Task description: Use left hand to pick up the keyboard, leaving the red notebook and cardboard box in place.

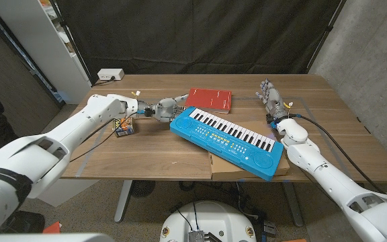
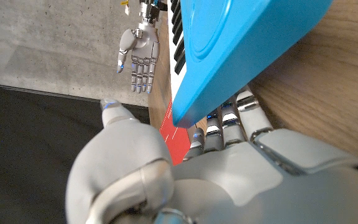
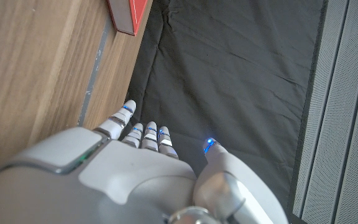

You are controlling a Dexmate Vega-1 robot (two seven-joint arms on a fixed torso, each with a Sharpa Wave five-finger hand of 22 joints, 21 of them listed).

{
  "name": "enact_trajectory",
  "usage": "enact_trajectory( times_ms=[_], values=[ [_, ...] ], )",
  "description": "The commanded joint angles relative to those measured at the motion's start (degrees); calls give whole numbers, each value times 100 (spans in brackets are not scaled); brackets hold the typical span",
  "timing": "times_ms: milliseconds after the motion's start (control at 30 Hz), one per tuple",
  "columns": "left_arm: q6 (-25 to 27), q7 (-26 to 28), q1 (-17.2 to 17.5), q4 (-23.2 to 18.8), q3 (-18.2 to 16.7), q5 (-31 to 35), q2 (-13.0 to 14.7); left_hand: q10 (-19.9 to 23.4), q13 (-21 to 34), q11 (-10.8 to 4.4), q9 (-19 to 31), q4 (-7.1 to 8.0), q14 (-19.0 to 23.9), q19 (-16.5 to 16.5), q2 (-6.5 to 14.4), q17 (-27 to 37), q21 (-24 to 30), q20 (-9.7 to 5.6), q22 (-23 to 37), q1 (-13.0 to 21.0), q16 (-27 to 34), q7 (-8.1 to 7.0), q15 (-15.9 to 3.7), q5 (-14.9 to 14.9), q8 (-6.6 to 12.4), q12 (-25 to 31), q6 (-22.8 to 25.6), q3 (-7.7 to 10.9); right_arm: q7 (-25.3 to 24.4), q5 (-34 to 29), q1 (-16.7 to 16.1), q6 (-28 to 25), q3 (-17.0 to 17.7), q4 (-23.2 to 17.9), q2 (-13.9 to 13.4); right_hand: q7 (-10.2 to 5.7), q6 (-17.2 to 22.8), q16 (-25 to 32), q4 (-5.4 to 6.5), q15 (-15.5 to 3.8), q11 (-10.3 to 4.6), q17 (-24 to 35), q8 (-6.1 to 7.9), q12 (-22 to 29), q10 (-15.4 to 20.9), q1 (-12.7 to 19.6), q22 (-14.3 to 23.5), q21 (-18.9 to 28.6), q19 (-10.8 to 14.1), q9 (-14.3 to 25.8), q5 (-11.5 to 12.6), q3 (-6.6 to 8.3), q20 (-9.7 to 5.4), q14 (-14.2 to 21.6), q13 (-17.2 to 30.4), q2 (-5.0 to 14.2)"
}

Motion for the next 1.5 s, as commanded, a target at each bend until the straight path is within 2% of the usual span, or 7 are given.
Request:
enact_trajectory(
  times_ms=[33, 300, 500, 767, 967, 1267, 1500],
  values=[
    [45, -578, -538, 423, 588, 520, -208, 155, 7, -12, 18, -29, 371, 312, -9, 4, -7, -79, 4, 12, 102, 578, -77, -30, 21, 8, 45, 48, -15, -74, 101, 137, -15, 142, 67, 25, 36, 24, -38, 23, 17, -3, 34, 38, 66, 68, 21, 33, 48, 20, 35, 10, -201, 39, 31, 150],
    [-162, -952, -737, 777, 730, 716, -465, 692, 16, -24, 38, -127, 947, 716, 57, 2, 11, -185, 13, 177, 177, 574, -194, -68, 112, 129, 448, 172, -20, -111, 198, 133, -39, 278, 101, 27, 45, 20, -43, 16, 9, -4, 31, 32, 68, 75, 21, 29, 54, 20, 38, 14, -208, 48, 31, 148],
    [-58, -722, -696, 598, 693, 784, -474, 1430, 14, -50, 64, -572, 1627, 1261, 104, -9, 41, -461, 27, 1021, 199, 577, -553, -156, 224, 260, 1207, 552, -41, -141, 240, 119, -53, 343, 106, 21, 49, 14, -44, 14, 4, -4, 29, 29, 70, 76, 21, 26, 56, 21, 39, 15, -209, 47, 31, 147],
    [390, 232, -444, -288, 527, 841, -209, 2596, 221, -770, 238, -785, 2997, 2212, 467, 55, 314, -1255, 103, 3048, 432, 556, -1600, -158, 537, 598, 2556, 1489, -40, -165, 257, 102, -68, 364, 89, 20, 55, 10, -42, 13, 14, -3, 27, 28, 79, 75, 21, 23, 58, 21, 40, 16, -216, 50, 31, 148],
    [834, 1137, -62, -801, 86, 430, -111, 3934, 547, -1332, 466, -781, 4578, 3047, 506, 194, 900, -1779, 230, 3978, 897, 522, -2360, -185, 1031, 1170, 3941, 1931, -62, -169, 216, 74, -57, 291, 43, 14, 56, 8, -41, 11, 5, -3, 24, 24, 77, 73, 21, 20, 59, 21, 40, 16, -215, 52, 31, 147],
    [706, 1898, 493, -1185, -469, -186, -61, 4652, 1038, -1447, 585, -703, 5418, 3250, 541, 158, 1454, -1986, 446, 4245, 1043, 77, -2467, -159, 1590, 1617, 5541, 2096, -66, -188, 171, 84, -42, 184, -19, 18, 58, 3, -41, 8, 4, -1, 20, 19, 78, 72, 21, 16, 59, 21, 41, 16, -216, 51, 31, 144],
    [508, 2486, 903, -1555, -793, -537, -30, 4835, 1120, -1325, 461, -696, 5682, 3335, 549, 303, 1664, -2024, 490, 4252, 1165, 77, -2472, -193, 1666, 1639, 5969, 2130, -56, -201, 146, 87, -40, 108, -55, 23, 57, -1, -42, 11, 14, -1, 17, 17, 78, 73, 21, 14, 58, 21, 43, 17, -216, 50, 32, 142]
  ],
)
